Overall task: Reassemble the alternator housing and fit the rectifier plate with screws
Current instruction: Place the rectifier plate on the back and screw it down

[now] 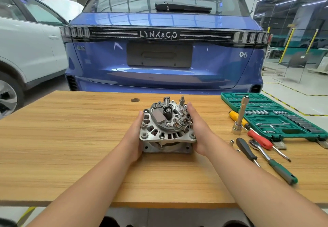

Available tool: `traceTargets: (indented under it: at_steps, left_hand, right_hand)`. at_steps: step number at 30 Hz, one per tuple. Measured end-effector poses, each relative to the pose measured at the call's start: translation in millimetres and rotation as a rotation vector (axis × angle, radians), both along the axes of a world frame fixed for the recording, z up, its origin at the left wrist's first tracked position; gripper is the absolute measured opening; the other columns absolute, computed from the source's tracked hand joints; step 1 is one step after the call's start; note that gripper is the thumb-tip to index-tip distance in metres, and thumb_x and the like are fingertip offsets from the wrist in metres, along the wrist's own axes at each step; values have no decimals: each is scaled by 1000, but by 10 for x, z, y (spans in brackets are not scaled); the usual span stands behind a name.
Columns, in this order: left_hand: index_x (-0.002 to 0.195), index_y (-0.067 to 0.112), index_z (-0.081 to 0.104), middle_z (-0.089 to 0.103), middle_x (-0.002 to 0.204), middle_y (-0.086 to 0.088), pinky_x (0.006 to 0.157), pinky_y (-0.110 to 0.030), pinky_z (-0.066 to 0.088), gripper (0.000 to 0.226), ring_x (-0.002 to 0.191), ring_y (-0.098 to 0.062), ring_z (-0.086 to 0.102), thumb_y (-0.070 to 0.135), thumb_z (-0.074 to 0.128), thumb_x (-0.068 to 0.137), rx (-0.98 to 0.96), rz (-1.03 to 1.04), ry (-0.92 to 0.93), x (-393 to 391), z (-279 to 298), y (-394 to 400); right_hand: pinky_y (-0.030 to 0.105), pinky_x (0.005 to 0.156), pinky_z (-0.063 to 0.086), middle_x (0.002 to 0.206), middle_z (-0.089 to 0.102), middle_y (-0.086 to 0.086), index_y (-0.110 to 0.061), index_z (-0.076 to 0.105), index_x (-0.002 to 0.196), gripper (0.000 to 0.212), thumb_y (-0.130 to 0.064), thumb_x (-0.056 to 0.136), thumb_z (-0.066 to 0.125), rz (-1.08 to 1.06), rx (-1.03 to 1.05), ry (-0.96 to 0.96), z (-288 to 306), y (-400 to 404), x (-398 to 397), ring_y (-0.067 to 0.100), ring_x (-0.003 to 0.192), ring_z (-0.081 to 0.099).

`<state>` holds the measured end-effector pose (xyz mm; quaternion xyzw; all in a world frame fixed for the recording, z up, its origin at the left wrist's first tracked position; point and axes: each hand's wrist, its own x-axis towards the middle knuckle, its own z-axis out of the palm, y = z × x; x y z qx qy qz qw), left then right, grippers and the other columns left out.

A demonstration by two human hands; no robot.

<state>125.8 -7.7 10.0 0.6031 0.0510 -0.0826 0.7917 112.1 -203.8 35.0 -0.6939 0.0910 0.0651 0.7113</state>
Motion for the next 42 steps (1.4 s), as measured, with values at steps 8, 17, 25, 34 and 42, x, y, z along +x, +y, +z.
traceTargets:
  at_steps: [8, 17, 25, 34, 42]
  left_hand:
    - [113, 21, 79, 75, 119, -14, 77, -39, 59, 48, 102, -33, 74, 58, 64, 86, -129, -53, -81, 144, -119, 11]
    - [123, 10, 71, 70, 121, -24, 74, -41, 61, 49, 103, -38, 72, 47, 63, 92, -199, -98, -193, 12, -147, 17]
    - [118, 3, 71, 68, 126, -24, 82, -47, 60, 58, 107, -40, 69, 52, 61, 89, -283, -97, -168, -109, -160, 15]
    - [113, 22, 71, 76, 115, -12, 81, -42, 58, 59, 103, -28, 75, 66, 46, 83, -345, -23, -160, -68, -139, -32]
    - [121, 20, 66, 75, 119, -12, 83, -43, 60, 65, 106, -30, 73, 67, 45, 82, -348, -28, -157, -91, -130, -27]
  right_hand:
    - [52, 119, 29, 154, 46, -5, -46, 53, 137, 91, -95, 60, 56, -48, 38, -78, -73, -13, 68, 26, 142, 40]
    - [56, 119, 31, 151, 50, -9, -43, 50, 144, 102, -95, 57, 55, -51, 26, -166, -131, -8, -53, 23, 142, 42]
    - [52, 116, 36, 132, 65, -15, -46, 60, 126, 91, -100, 53, 55, -57, 53, -319, -243, 12, -302, 14, 131, 54]
    - [51, 117, 36, 144, 58, -3, -34, 56, 140, 103, -98, 62, 39, -121, 36, -219, -217, 15, -284, 22, 135, 51]
    - [50, 115, 40, 138, 62, -3, -37, 66, 124, 51, -71, 96, 40, -181, 71, -201, -329, -22, -201, 21, 131, 55]
